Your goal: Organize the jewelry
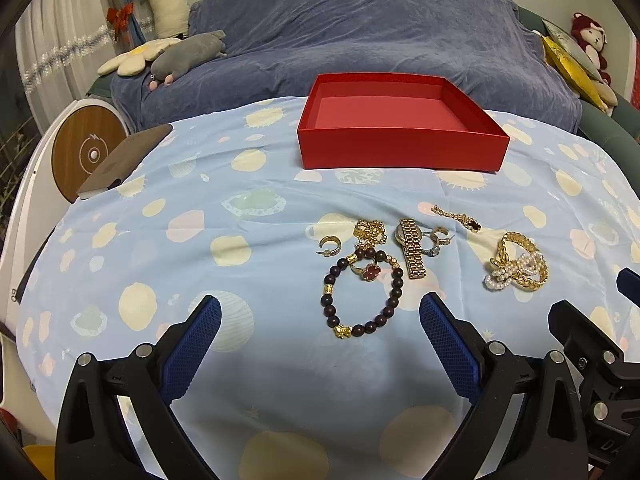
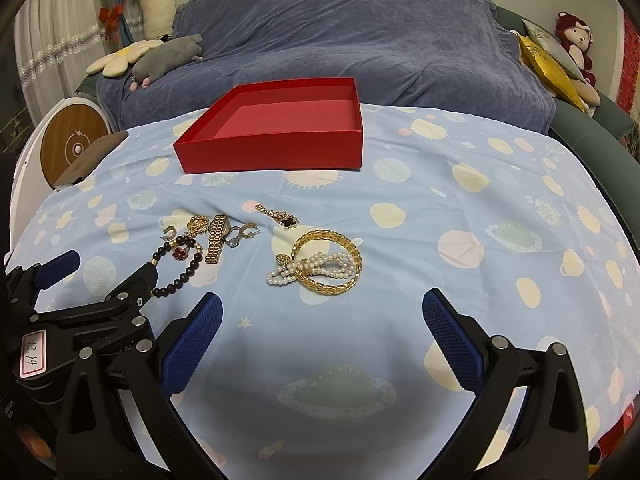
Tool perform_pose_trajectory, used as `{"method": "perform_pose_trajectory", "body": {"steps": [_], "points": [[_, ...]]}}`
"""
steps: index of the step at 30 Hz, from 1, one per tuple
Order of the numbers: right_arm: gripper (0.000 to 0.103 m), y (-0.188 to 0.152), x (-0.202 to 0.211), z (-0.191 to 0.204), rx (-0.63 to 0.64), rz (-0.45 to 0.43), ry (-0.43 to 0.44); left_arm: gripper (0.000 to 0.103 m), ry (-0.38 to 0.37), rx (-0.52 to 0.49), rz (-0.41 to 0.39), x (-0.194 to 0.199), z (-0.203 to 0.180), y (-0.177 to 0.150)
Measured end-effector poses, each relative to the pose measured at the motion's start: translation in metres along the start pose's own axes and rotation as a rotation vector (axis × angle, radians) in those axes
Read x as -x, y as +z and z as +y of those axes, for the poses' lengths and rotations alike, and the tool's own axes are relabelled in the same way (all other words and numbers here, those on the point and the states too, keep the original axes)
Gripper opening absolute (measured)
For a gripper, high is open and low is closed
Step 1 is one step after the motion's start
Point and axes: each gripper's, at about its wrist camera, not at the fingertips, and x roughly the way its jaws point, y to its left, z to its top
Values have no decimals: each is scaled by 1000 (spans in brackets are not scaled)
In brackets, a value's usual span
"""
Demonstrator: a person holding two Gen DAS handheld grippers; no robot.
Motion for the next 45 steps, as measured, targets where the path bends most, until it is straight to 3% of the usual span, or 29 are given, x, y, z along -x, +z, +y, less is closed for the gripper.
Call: {"method": "perform_pose_trajectory", "body": {"steps": [45], "points": [[98,-2,0,4,14,-4,-5,97,-3,14,-14,-2,5,-2]]}}
